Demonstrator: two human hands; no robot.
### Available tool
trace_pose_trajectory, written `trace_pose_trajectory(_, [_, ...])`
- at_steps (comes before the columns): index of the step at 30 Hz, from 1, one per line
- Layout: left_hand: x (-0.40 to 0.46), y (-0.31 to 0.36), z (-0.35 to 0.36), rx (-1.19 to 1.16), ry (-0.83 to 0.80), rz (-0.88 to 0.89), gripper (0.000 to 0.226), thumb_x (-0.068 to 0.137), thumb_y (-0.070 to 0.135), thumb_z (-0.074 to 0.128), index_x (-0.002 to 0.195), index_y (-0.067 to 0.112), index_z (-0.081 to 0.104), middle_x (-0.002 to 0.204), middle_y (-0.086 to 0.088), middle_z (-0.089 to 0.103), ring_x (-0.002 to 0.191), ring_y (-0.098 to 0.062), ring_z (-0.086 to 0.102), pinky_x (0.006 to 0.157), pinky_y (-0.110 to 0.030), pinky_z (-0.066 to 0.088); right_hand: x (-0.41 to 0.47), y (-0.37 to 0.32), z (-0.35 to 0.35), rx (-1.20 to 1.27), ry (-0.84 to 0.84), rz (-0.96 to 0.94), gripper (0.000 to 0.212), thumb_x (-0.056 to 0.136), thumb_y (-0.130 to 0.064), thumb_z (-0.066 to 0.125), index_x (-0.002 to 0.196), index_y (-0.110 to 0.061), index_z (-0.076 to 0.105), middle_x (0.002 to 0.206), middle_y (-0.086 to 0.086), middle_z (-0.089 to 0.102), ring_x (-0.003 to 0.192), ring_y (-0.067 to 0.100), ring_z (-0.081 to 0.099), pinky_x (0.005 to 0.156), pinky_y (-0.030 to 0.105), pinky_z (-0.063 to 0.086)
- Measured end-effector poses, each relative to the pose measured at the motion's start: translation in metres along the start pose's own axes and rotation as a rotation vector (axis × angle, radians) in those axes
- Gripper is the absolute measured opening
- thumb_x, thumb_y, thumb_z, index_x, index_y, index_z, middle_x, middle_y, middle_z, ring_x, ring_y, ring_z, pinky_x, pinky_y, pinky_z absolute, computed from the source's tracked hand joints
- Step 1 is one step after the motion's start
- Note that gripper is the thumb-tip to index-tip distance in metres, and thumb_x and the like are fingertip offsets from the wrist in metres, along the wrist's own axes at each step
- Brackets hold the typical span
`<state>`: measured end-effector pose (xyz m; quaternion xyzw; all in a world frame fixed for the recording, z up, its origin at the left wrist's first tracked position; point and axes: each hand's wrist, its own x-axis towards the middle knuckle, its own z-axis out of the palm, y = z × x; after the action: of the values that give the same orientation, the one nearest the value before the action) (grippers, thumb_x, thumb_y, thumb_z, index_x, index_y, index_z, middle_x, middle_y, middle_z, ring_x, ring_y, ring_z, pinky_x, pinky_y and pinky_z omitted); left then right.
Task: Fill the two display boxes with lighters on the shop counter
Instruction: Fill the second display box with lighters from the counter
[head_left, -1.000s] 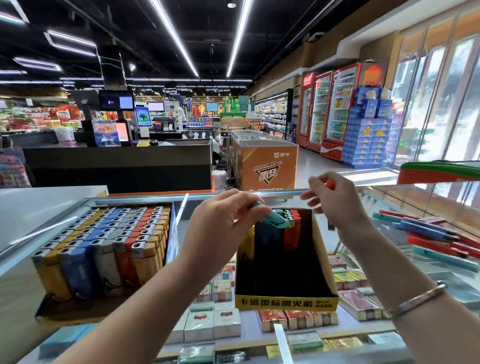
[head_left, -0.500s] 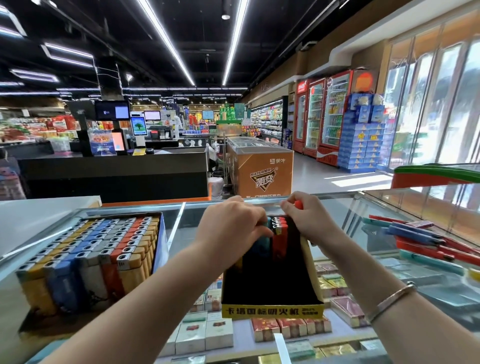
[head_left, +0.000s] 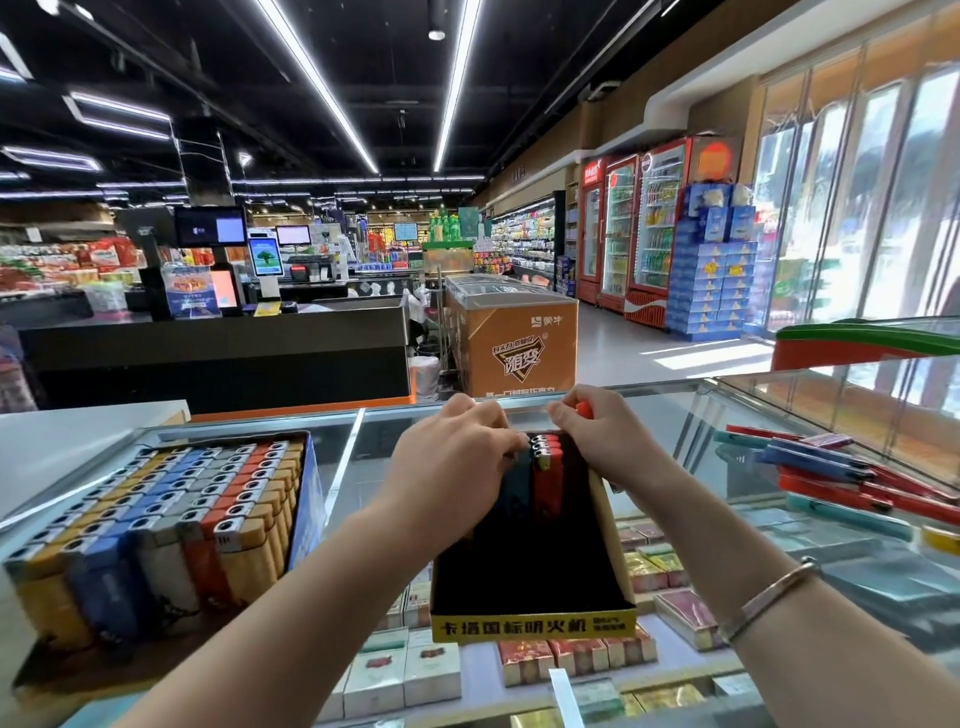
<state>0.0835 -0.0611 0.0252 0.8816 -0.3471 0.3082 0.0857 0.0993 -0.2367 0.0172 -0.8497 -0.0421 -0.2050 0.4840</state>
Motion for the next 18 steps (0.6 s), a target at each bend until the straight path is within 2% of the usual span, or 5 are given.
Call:
trace_pose_trajectory(6, [-0.011, -0.007, 0.002, -0.144, -0.143, -0.044, 0.049, 0.09, 0.035, 0.054, 0.136, 0.034, 0.042, 0.135, 0.022, 0.044, 0.123, -0.005, 0.036, 0.1, -0.028, 0.033, -0.002, -0.013, -0.009, 0.073, 0.167, 0.047, 0.037, 0.097, -0.041, 0.038, 0.083, -0.01, 0.052, 0.071, 0.006, 0.056, 0.062, 0.013, 0.049, 0.061, 0.031, 0.039])
trace_pose_trajectory(9, [-0.014, -0.008, 0.005, -0.143, -0.11, -0.024, 0.053, 0.089, 0.039, 0.054, 0.139, 0.033, 0.037, 0.137, 0.019, 0.043, 0.126, -0.006, 0.035, 0.105, -0.029, 0.028, -0.002, -0.02, -0.022, 0.374, 0.156, 0.133, 0.028, 0.097, -0.031, 0.035, 0.075, -0.017, 0.045, 0.063, 0.001, 0.05, 0.054, 0.01, 0.041, 0.05, 0.024, 0.035])
trace_pose_trajectory(11, [-0.015, -0.007, 0.007, -0.14, -0.066, -0.016, 0.055, 0.089, 0.045, 0.052, 0.14, 0.035, 0.034, 0.137, 0.018, 0.045, 0.126, -0.006, 0.034, 0.103, -0.025, 0.024, -0.004, -0.024, -0.031, 0.576, 0.086, 0.156, 0.022, 0.093, -0.025, 0.038, 0.073, -0.017, 0.045, 0.056, -0.001, 0.05, 0.047, 0.01, 0.039, 0.04, 0.018, 0.032])
trace_pose_trajectory(14, [-0.014, -0.001, 0.003, -0.185, 0.017, -0.038, 0.057, 0.085, 0.057, 0.044, 0.138, 0.039, 0.032, 0.134, 0.017, 0.048, 0.125, -0.006, 0.036, 0.097, -0.021, 0.022, -0.007, -0.027, -0.035, 0.75, -0.054, 0.104, 0.017, 0.094, -0.022, 0.044, 0.081, -0.01, 0.046, 0.055, 0.001, 0.055, 0.043, 0.012, 0.048, 0.037, 0.019, 0.038])
trace_pose_trajectory(18, [-0.012, 0.01, -0.011, -0.341, 0.201, -0.036, 0.046, 0.083, 0.051, 0.053, 0.126, 0.046, 0.039, 0.104, 0.027, 0.054, 0.107, 0.002, 0.045, 0.084, -0.012, 0.03, -0.01, -0.032, -0.028, 0.869, -0.205, 0.0, 0.022, 0.083, -0.023, 0.057, 0.085, -0.007, 0.042, 0.056, 0.011, 0.06, 0.04, 0.018, 0.052, 0.036, 0.024, 0.045])
